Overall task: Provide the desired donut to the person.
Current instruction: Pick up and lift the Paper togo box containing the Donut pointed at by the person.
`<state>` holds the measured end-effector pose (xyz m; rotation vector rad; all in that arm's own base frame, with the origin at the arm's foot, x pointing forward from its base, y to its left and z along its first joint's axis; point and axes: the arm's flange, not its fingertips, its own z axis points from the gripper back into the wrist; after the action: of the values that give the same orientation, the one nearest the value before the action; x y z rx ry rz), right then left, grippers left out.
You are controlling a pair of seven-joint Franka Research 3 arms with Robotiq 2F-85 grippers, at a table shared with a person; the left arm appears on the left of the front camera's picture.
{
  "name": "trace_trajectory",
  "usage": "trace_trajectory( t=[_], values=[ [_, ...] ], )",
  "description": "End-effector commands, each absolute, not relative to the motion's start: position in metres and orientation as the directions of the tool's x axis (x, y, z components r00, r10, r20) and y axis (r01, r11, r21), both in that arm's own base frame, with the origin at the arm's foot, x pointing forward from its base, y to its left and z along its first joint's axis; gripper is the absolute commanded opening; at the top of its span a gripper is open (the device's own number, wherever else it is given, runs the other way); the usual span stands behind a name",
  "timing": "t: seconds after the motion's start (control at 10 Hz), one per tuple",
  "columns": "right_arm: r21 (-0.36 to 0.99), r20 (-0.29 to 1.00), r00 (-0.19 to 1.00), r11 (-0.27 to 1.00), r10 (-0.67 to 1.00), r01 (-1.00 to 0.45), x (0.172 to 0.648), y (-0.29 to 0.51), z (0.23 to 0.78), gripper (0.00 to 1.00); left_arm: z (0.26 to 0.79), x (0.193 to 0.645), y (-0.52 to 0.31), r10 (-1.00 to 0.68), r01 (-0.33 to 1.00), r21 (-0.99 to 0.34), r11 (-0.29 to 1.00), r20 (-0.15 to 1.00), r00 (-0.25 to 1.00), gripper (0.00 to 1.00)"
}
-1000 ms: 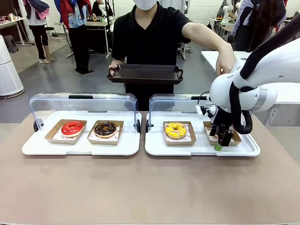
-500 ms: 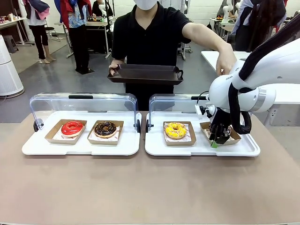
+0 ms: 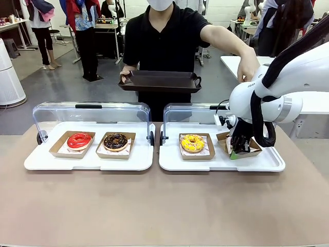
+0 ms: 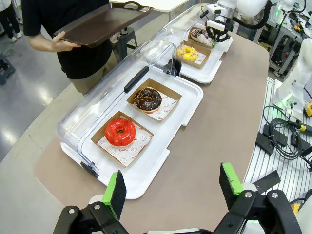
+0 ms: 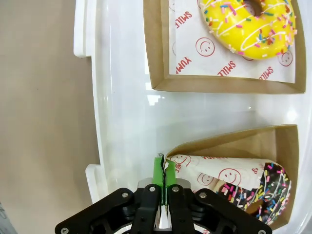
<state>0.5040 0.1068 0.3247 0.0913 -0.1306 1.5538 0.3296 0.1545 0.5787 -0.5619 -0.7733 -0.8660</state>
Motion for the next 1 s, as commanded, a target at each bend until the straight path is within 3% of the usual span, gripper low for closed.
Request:
trace_trajectory(
  t=[0.0, 0.3, 0.5, 0.7, 0.9],
  values=[
    [-0.034, 0.131, 0.008, 0.012, 0.991, -0.999, 0.507, 0.105, 0.319, 0.0, 0.579, 0.329, 0.155, -0.456, 0.838, -0.124, 0.531, 0.792, 0.406, 1.0],
    [-0.016, 0.078, 0.141, 0.143, 0.987, -0.99, 0.485, 0.114, 0.34, 0.0, 0.579, 0.329, 0.155, -0.456, 0.838, -0.124, 0.531, 0.792, 0.406, 1.0],
    [0.03, 0.028, 0.242, 0.242, 0.97, -0.97, 0.446, 0.122, 0.38, 0.0, 0.579, 0.329, 0.155, -0.456, 0.838, -0.124, 0.531, 0.792, 0.406, 1.0],
    [0.028, -0.007, 0.234, 0.234, 0.972, -0.972, 0.401, 0.124, 0.419, 0.0, 0.579, 0.329, 0.155, -0.456, 0.838, -0.124, 0.531, 0.792, 0.406, 1.0],
    [-0.06, 0.008, 0.241, 0.241, 0.97, -0.969, 0.358, 0.12, 0.474, 0.0, 0.579, 0.329, 0.155, -0.456, 0.838, -0.124, 0.531, 0.792, 0.406, 1.0]
  ],
)
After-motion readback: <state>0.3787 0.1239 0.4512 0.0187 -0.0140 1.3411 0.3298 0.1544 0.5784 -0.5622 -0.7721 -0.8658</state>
